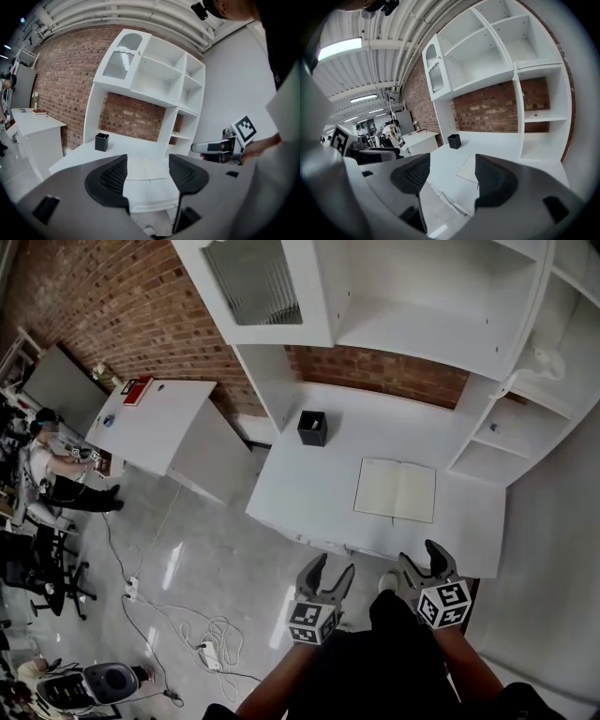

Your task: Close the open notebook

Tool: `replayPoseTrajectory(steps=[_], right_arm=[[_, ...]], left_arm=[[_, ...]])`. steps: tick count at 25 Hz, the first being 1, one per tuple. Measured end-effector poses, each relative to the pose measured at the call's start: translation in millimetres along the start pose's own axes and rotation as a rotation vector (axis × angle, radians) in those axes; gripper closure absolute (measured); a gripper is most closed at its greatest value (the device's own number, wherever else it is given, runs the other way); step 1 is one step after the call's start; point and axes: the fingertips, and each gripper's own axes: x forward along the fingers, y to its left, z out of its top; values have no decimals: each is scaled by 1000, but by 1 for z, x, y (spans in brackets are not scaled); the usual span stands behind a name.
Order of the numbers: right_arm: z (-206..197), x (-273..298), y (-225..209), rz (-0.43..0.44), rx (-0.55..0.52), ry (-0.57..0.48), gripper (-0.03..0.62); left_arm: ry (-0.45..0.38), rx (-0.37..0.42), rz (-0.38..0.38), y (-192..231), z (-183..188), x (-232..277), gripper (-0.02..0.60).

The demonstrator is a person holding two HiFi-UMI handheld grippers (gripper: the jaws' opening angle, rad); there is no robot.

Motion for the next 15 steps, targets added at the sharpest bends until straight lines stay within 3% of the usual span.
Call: replayPoseTrajectory(steps=[6,10,15], right_arm=[[7,33,-38,73,-24,60,310],[13,54,-59,109,-104,76,307],[2,86,-86,185,-86,135,307]], left_arm=[[49,-25,160,28,-2,42,325],[96,-79,190,35,-16,69,325],[133,-118,238,44,-37,104,325]])
